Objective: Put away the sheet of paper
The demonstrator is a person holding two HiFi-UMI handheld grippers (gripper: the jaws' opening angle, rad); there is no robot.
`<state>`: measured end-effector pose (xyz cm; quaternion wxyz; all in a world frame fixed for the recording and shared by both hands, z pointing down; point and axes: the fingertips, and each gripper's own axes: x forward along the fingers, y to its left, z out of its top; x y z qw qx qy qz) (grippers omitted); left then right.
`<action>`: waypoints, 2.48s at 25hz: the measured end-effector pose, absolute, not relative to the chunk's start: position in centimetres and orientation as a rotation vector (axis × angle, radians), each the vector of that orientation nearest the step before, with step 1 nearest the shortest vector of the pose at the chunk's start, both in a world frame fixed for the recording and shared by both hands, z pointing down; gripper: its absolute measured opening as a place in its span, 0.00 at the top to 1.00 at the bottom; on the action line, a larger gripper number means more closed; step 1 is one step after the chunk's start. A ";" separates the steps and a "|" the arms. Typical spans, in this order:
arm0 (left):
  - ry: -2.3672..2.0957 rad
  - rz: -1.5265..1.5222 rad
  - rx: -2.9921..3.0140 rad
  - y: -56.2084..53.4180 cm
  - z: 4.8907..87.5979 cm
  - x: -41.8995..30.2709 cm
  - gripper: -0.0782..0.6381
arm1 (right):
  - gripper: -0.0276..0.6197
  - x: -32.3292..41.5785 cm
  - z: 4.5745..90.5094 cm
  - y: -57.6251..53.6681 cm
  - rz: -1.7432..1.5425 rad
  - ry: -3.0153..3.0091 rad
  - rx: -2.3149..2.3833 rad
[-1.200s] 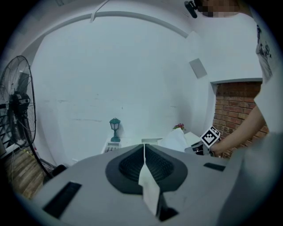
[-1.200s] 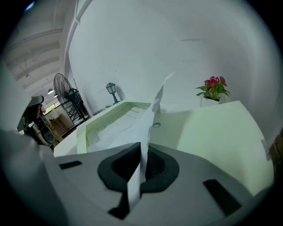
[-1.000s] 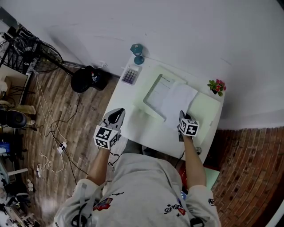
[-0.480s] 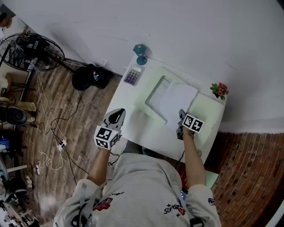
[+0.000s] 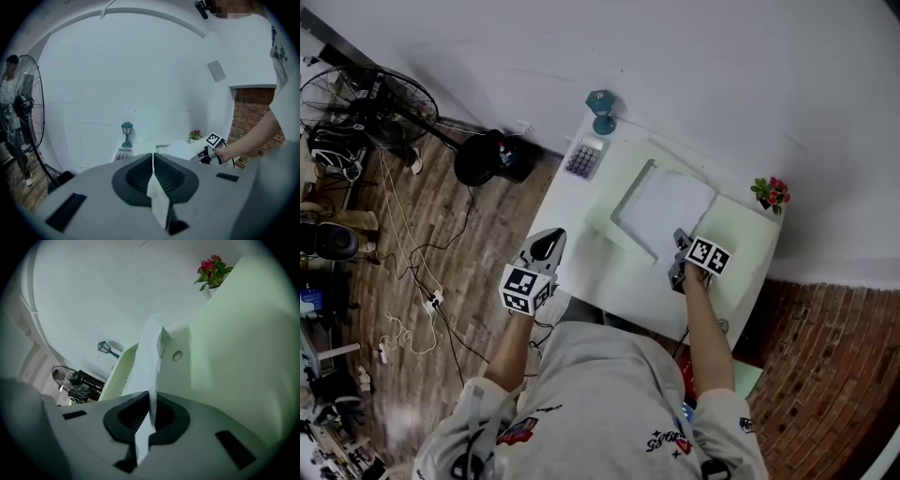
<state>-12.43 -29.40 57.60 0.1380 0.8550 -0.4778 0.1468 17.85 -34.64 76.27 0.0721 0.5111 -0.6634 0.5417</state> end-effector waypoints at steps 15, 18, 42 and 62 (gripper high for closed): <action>-1.381 0.442 2.445 -30.5 58.5 -13.9 0.85 | 0.95 15.0 77.9 -36.6 1.632 -1.885 1.487; -1.383 0.441 2.439 -30.4 58.3 -14.3 0.85 | 0.95 13.9 77.6 -36.7 1.647 -1.883 1.460; -1.439 0.443 2.378 -30.3 59.2 -17.4 0.85 | 0.94 10.2 77.9 -39.9 1.651 -1.945 1.399; -1.328 0.400 2.492 -30.3 58.2 -13.3 0.85 | 0.61 16.3 73.7 -36.4 1.381 -1.942 1.579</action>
